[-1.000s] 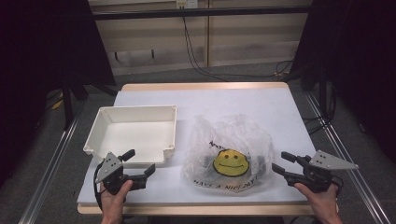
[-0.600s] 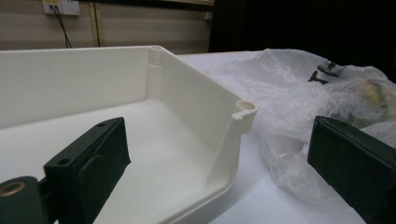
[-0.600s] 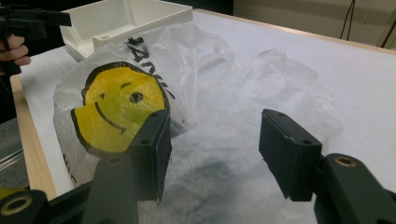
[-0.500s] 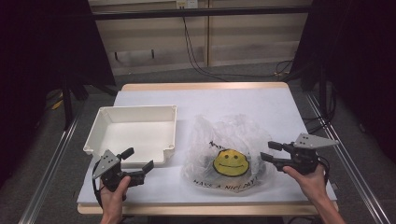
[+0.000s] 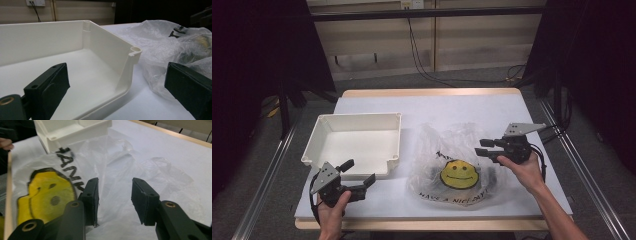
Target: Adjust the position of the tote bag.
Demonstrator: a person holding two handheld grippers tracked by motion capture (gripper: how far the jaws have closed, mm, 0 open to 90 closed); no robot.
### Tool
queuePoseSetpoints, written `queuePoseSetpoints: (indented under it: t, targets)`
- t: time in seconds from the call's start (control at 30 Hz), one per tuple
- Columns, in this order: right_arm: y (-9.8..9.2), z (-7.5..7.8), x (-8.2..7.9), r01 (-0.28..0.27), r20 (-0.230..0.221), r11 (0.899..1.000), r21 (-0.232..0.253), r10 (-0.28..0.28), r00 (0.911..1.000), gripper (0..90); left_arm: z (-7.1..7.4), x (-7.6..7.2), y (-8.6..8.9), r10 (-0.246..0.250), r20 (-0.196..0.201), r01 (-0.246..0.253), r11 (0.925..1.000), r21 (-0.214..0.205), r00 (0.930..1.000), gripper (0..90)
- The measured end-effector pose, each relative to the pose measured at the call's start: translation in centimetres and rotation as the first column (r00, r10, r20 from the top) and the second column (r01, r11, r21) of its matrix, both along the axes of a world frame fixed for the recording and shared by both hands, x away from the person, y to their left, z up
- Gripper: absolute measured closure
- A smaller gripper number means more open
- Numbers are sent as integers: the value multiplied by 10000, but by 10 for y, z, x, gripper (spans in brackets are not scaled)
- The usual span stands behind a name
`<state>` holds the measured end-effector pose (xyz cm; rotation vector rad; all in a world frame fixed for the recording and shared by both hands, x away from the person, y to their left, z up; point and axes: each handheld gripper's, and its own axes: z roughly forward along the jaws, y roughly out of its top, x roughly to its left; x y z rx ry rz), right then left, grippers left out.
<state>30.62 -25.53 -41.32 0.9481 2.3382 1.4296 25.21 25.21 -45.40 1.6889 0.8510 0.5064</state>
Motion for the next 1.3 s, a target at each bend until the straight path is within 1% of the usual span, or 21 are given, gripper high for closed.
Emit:
queuePoseSetpoints:
  t: [0.1,0.13,0.17,0.27,0.37,0.43,0.47,0.57,0.67,0.7,0.77,0.83,0.93,1.0,1.03,1.1,1.13,1.2,1.23,1.27,1.3]
  targets:
    - [5,-2,12,-103,-270,9997,-203,98,9996,595,0,-4,1,-178,-11,178,9998,-70,9998,53]
    - [7,-4,16,-218,-306,9990,-383,206,9993,596,1,-5,1,-243,-2,243,9997,-62,9997,53]
    - [10,-4,20,-232,-337,9981,-563,213,9992,596,1,-6,1,-258,46,258,9997,58,9997,53]
    - [16,-2,30,-386,-426,9950,-922,348,9985,595,2,-7,2,-441,51,441,9990,-7,9990,53]
    - [22,0,42,-591,-558,9927,-1050,534,9970,597,1,-7,1,-322,-5,322,9994,106,9995,52]
    - [28,1,52,-684,-588,9894,-1279,612,9964,596,1,-6,1,-351,-21,351,9994,30,9994,52]
    - [30,1,56,-697,-710,9898,-1240,613,9956,600,1,-4,1,-403,-9,403,9991,106,9992,52]
    - [35,-4,69,-707,-862,9900,-1222,604,9944,618,-1,-2,1,-473,-192,472,9988,-93,9987,52]
    - [42,-10,82,-864,-1170,9866,-1386,703,9906,621,-1,-1,3,-423,-141,425,9990,160,9990,51]
    - [45,-11,87,-946,-1282,9856,-1398,767,9888,614,-1,0,4,-490,-152,492,9987,134,9987,51]
    - [47,-13,95,-867,-1349,9873,-1333,686,9885,602,-2,-1,6,-416,-188,416,9991,26,9990,50]
    - [51,-15,103,-882,-1486,9857,-1436,666,9866,581,-2,-2,7,-334,-204,337,9993,154,9992,50]
    - [59,-17,111,-966,-1738,9792,-1786,653,9826,552,-2,-3,8,-310,-182,313,9994,121,9994,50]
    - [63,-18,117,-1118,-1887,9759,-1872,760,9791,527,-1,-5,9,-245,-158,249,9994,224,9996,50]
    - [66,-17,119,-1172,-1918,9735,-1963,791,9782,526,-1,-6,9,-311,-162,314,9994,177,9994,50]
    - [70,-14,121,-1206,-1948,9767,-1777,852,9771,505,0,-9,10,-199,-90,201,9996,183,9998,50]
    - [72,-14,121,-1236,-1996,9757,-1808,866,9760,501,0,-10,10,-267,-88,269,9995,170,9996,50]
    - [77,-20,123,-1233,-2228,9689,-2146,743,9720,481,0,-12,10,-254,-65,255,9995,186,9997,50]
    - [78,-25,125,-1269,-2344,9674,-2193,740,9693,477,1,-12,10,-276,-84,277,9996,92,9996,50]
    - [78,-25,125,-1269,-2344,9674,-2193,740,9693,477,1,-12,10,-276,-84,277,9996,92,9996,50]
    - [79,-33,129,-1284,-2675,9654,-2270,649,9614,463,1,-13,11,-321,-111,321,9995,7,9994,50]
